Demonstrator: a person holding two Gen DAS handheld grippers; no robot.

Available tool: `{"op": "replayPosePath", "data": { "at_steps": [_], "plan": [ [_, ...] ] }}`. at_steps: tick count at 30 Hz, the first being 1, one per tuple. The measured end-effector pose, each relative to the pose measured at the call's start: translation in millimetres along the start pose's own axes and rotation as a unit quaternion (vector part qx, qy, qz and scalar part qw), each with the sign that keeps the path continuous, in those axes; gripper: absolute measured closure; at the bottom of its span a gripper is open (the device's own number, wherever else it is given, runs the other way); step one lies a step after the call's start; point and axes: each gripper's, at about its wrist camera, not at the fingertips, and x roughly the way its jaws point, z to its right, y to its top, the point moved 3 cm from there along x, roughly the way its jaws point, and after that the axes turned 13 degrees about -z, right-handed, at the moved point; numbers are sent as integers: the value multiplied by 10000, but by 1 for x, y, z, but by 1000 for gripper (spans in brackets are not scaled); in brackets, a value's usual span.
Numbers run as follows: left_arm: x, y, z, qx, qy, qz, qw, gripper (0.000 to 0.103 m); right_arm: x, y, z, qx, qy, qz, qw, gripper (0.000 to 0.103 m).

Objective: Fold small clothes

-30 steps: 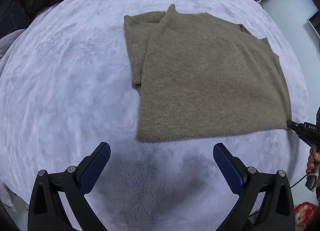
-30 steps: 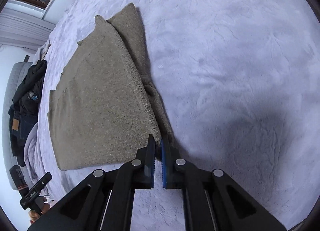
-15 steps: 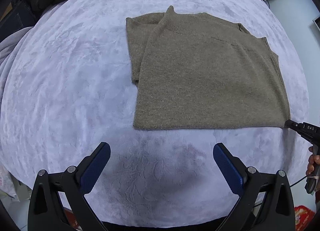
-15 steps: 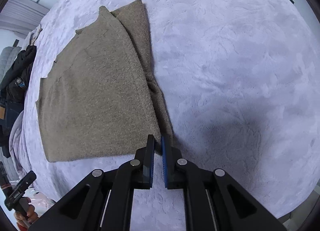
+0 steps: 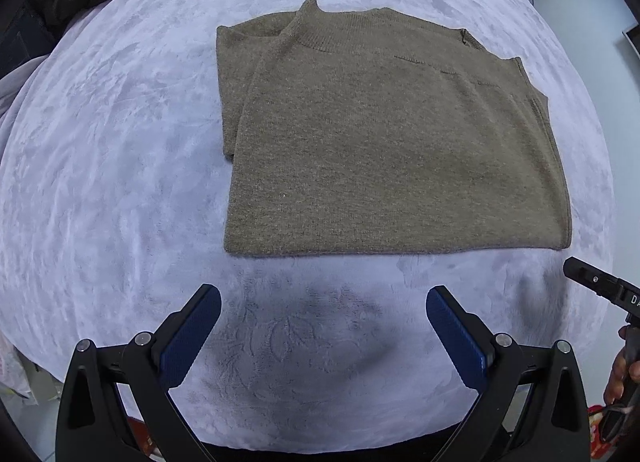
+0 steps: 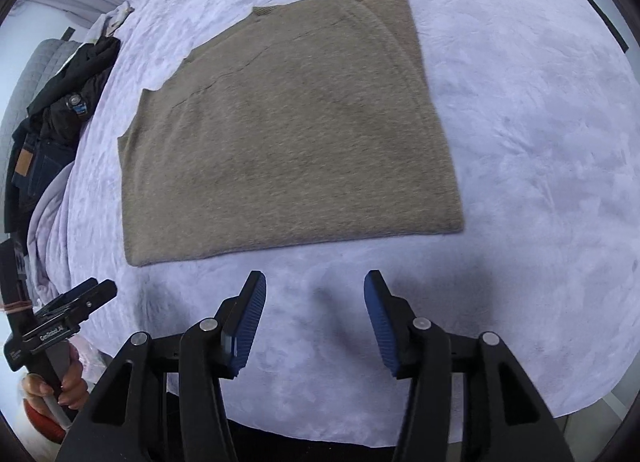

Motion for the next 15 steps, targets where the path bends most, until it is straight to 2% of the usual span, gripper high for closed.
{"op": "replayPosePath", "data": {
  "at_steps": [5, 11, 13, 15],
  "plan": [
    [11, 2, 0, -27, -2, -69, 10000, 0, 15, 2, -25, -227, 102, -144, 9996, 42],
    [32, 2, -3, -110, -24, -180, 9998, 0, 33, 2, -39, -291, 110, -216, 9993, 42],
    [39, 2, -5, -115, -45, -212, 9997, 0, 41, 1, -40, -286, 111, -281, 9991, 38],
    [45, 2, -6, -117, -38, -210, 9997, 0, 48, 0, -41, -304, 86, -298, 9991, 27]
  ]
}}
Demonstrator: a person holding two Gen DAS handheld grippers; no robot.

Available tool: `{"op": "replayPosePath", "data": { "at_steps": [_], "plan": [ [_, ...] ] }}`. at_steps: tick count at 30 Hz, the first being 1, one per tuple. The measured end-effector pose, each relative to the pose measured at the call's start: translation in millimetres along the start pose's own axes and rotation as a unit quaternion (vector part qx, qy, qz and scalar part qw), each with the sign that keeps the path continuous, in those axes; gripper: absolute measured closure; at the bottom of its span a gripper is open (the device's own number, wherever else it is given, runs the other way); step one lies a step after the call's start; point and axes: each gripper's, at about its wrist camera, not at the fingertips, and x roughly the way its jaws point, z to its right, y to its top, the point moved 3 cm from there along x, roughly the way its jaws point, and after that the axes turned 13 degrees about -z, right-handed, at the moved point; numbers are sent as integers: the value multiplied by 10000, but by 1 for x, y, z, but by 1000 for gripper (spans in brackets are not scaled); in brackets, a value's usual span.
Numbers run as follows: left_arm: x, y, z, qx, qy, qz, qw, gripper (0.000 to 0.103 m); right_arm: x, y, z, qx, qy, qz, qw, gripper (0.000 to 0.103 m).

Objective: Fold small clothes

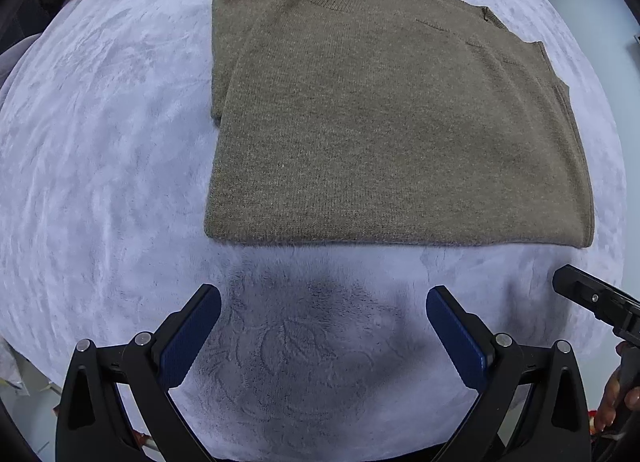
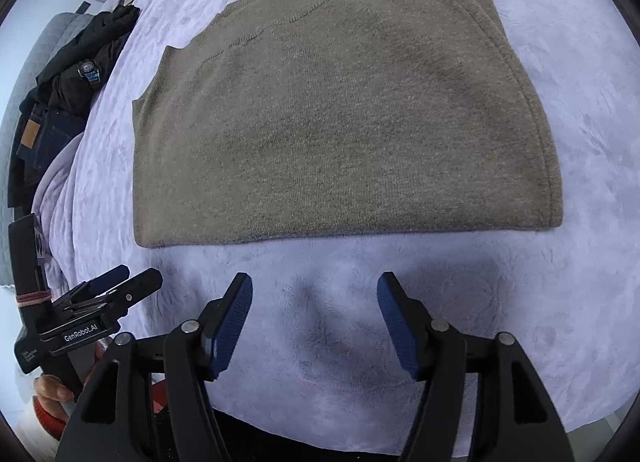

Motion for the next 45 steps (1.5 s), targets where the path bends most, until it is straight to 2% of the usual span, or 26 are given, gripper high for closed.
{"op": "replayPosePath", "data": {
  "at_steps": [2, 7, 14, 23, 28, 32, 39, 41, 45],
  "plan": [
    [5, 0, 0, -10, -11, 40, 10000, 0, 7, -1, -1, -34, -16, -3, 10000, 24],
    [17, 4, -2, -77, -113, 127, 9998, 0, 28, 0, -4, -83, 110, -52, 9999, 24],
    [25, 9, -2, -21, -221, 274, 9994, 0, 38, 3, -15, -285, 24, 105, 9995, 24],
    [19, 15, -24, -223, -933, 466, 9943, 0, 44, 12, -24, -113, 701, 164, 9973, 24],
    [21, 21, -34, -312, -953, 407, 9941, 0, 50, 19, -21, 133, 1149, 170, 9931, 24],
    [22, 15, -26, -406, -978, 383, 9936, 0, 51, 22, -19, 322, 1451, 183, 9887, 23],
    [21, 11, -42, -625, -1018, 338, 9923, 0, 54, 24, -17, 531, 1973, 198, 9787, 23],
    [22, 11, -47, -656, -1253, 279, 9896, 0, 56, 25, -17, 609, 2164, 192, 9742, 23],
    [20, 8, -66, -920, -2011, 289, 9748, 0, 62, 27, -24, 708, 2519, 177, 9650, 23]
  ]
}}
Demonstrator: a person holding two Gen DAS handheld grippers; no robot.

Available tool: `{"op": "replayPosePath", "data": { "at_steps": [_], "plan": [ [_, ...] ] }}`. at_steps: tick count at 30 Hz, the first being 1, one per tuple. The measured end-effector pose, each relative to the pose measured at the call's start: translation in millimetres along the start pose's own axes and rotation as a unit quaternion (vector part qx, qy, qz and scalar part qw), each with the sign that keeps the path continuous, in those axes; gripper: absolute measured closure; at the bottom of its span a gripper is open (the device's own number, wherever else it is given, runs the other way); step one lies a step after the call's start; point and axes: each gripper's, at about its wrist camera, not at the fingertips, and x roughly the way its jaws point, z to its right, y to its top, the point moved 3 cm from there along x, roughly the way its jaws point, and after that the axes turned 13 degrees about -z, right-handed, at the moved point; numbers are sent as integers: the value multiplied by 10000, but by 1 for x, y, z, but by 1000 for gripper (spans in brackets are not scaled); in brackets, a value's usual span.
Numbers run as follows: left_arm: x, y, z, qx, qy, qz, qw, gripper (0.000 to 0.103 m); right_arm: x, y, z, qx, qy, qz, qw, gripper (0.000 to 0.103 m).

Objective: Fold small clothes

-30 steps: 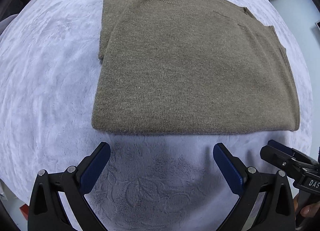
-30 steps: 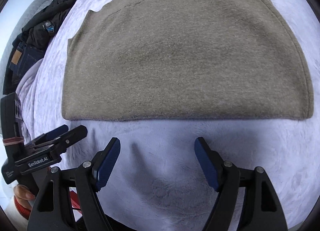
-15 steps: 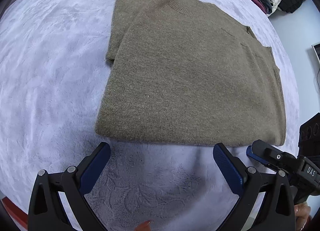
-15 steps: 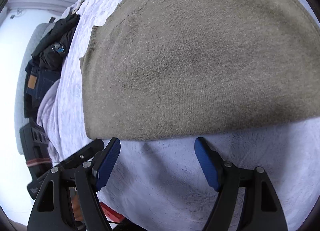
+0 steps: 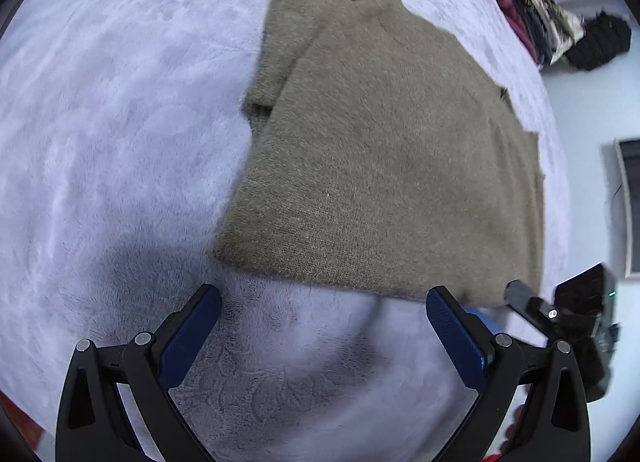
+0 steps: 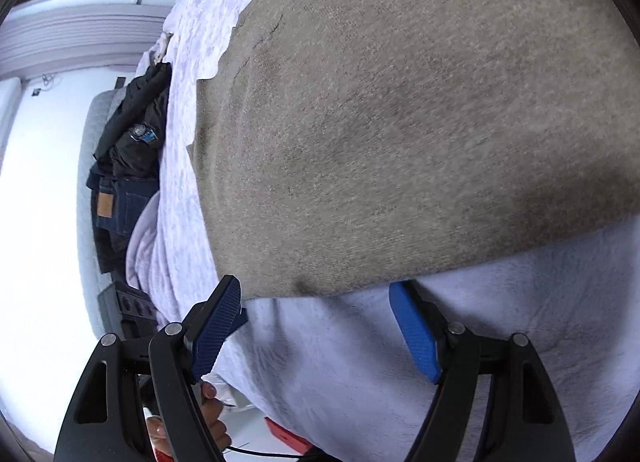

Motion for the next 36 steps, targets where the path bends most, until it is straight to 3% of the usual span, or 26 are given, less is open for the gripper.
{"op": "replayPosePath", "data": {
  "at_steps": [5, 7, 9, 10, 14, 19, 24, 27, 29, 30, 31, 34, 36],
  "plan": [
    [-6, -3, -16, -261, -578, 0, 9980, 0, 19, 6, -7, 63, 513, -80, 9986, 23],
    [-7, -5, -17, -300, -670, 19, 9973, 0, 26, 10, -7, 173, 738, -58, 9971, 29],
    [-11, -10, -17, -236, -777, 37, 9967, 0, 32, 16, -5, 354, 969, -21, 9947, 86],
    [-12, -12, -14, -200, -861, 29, 9961, 0, 34, 18, -4, 455, 984, 9, 9941, 92],
    [-5, -12, 2, -146, -1310, 7, 9913, 0, 25, 23, -15, 330, 1414, 222, 9891, 93],
    [3, 7, 14, -420, -1670, 337, 9845, 0, 14, 23, -30, 9, 1352, 267, 9905, 93],
    [-2, 29, 11, -737, -1265, 925, 9849, 0, 23, 20, -28, 40, 1224, 182, 9923, 93],
    [-3, 41, 16, -702, -758, 1141, 9881, 2, 28, 16, -25, 37, 1112, 97, 9937, 93],
    [-2, 47, 23, -548, -121, 1183, 9914, 28, 28, 13, -24, 21, 1048, 9, 9945, 93],
    [0, 49, 25, -438, 182, 1162, 9921, 57, 27, 11, -23, -37, 959, -57, 9954, 92],
    [1, 50, 28, -328, 337, 1144, 9923, 69, 25, 10, -24, -107, 847, -122, 9963, 90],
    [-4, 47, 35, -6, 857, 1318, 9876, 82, 12, 3, -23, -370, 337, -403, 9979, 89],
    [-9, 40, 49, 507, 1451, 1561, 9757, 84, -3, -1, -25, -554, 6, -446, 9975, 89]
  ]
}}
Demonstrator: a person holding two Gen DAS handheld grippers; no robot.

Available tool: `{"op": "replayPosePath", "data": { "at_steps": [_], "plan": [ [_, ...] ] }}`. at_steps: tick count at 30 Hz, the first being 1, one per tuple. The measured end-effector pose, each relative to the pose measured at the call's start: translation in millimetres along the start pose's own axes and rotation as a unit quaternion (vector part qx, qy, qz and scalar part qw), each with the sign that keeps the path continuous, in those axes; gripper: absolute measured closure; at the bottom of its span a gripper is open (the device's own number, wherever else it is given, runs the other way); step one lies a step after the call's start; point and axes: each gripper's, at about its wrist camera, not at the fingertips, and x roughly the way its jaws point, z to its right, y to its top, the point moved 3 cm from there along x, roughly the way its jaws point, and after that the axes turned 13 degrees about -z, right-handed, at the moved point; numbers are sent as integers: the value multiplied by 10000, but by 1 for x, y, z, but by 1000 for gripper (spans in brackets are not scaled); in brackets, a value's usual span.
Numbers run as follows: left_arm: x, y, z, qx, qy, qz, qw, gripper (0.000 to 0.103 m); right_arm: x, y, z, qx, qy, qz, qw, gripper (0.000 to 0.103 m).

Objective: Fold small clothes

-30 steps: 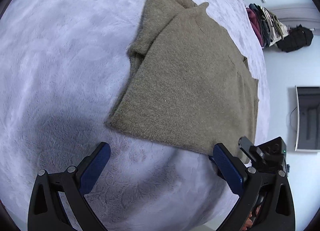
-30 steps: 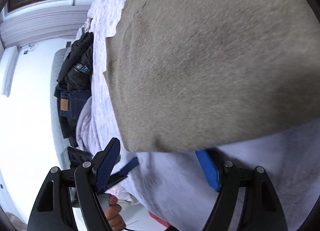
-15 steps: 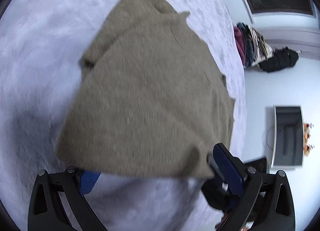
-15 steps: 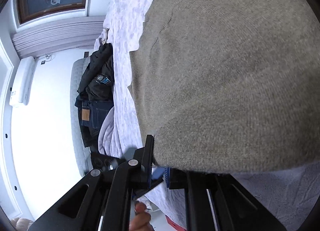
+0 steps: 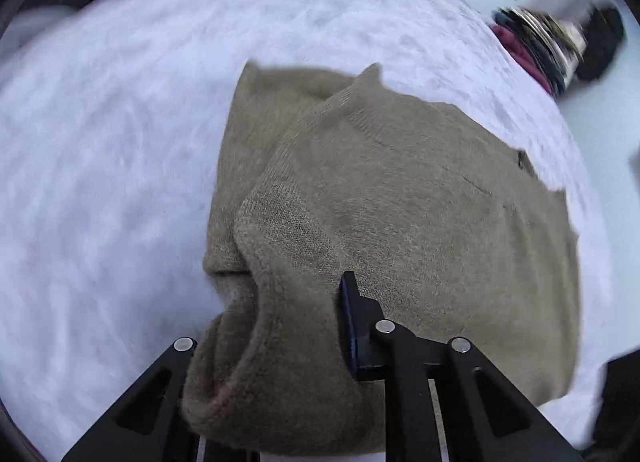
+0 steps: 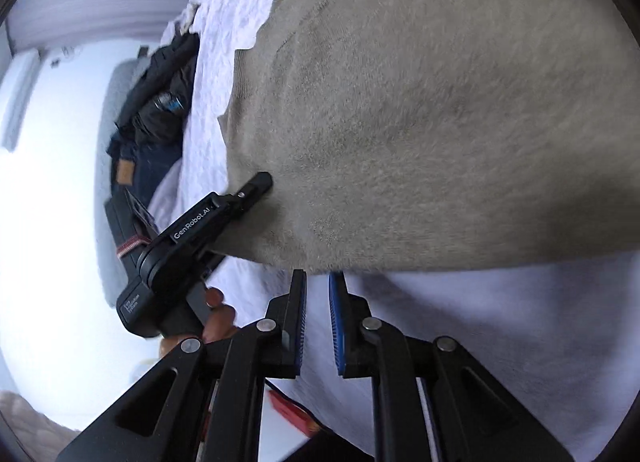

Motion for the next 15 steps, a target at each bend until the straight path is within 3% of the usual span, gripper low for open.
{"op": "replayPosePath", "data": {
  "at_steps": [2, 4, 5, 6, 7, 10, 15],
  "plan": [
    [-9, -7, 21, 757, 635, 390, 9943, 84, -21, 2, -9, -274, -376, 96, 9989, 88],
    [-14, -15, 43, 1493, 1153, 770, 9790, 89, -40, 13, -23, -557, -711, 203, 9957, 84],
    [-16, -19, 50, 1788, 1320, 898, 9708, 89, -47, 20, -30, -682, -797, 233, 9942, 64],
    [-17, -23, 57, 2046, 1456, 1012, 9626, 89, -53, 29, -39, -804, -880, 261, 9925, 35],
    [-18, -26, 62, 2251, 1565, 1112, 9552, 89, -58, 40, -48, -943, -970, 288, 9904, 24],
    [-19, -31, 72, 2632, 1781, 1294, 9393, 89, -53, 72, -81, -1312, -1097, 24, 9853, 21],
    [-19, -33, 76, 2749, 1834, 1371, 9338, 89, 1, 129, -136, -1797, -1309, -1076, 9690, 18]
  ]
}}
